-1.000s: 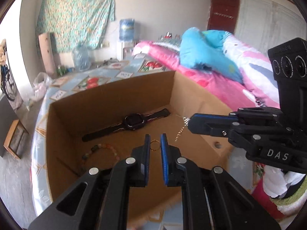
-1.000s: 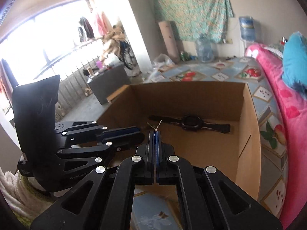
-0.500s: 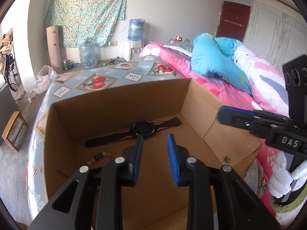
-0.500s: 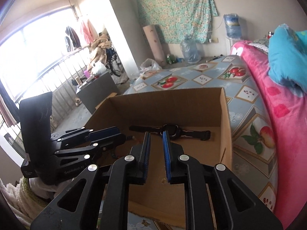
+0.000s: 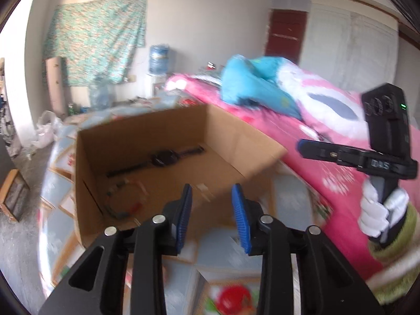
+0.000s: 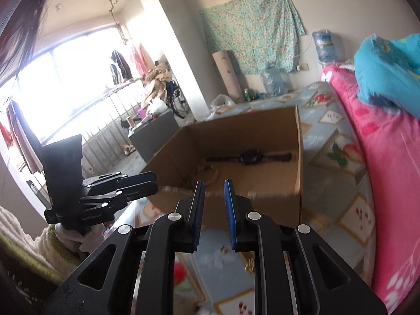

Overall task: Organize jewelry
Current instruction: 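Move the open right gripper back to the gold jewelry beside the box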

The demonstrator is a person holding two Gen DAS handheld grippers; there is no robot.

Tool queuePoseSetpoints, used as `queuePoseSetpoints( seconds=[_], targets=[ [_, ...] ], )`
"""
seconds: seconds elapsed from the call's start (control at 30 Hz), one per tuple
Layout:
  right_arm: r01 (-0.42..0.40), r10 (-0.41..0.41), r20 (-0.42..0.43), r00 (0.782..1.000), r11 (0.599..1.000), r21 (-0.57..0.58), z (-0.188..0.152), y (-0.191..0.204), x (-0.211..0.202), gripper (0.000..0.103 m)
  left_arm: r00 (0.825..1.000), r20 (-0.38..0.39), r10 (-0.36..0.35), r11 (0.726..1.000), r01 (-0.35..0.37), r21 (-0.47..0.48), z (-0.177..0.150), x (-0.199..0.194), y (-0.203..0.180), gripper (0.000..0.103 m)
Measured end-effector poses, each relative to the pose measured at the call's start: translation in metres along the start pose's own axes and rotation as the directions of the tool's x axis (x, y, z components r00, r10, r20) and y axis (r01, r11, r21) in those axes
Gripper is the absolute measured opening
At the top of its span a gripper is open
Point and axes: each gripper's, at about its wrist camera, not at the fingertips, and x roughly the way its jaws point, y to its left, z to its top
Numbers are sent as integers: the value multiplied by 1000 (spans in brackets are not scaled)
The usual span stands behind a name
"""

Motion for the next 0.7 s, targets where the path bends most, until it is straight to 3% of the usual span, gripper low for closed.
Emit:
queuePoseSetpoints(
  seconds=[0.1,0.3,0.4,0.6,0.7],
  targets=[
    [-23,26,-62,998,998,53,-21,-4,5,17,997,-52,-59,998,59,-9,-19,5,-17,34],
    [50,-23,-196,980,990,133,-62,-15,35,17,987,-156,-44,999,44,-6,-49,48,-39,34],
    [54,-15,-215,977,983,176,-69,-21,42,17,982,-186,15,999,-5,54,-57,71,-44,34],
    [51,-4,-229,973,979,197,-74,-23,46,17,969,-243,39,998,-28,48,-60,114,-36,33],
    [50,-1,-230,973,977,206,-76,-27,47,17,971,-238,32,998,-17,65,-58,122,-38,33]
  ],
)
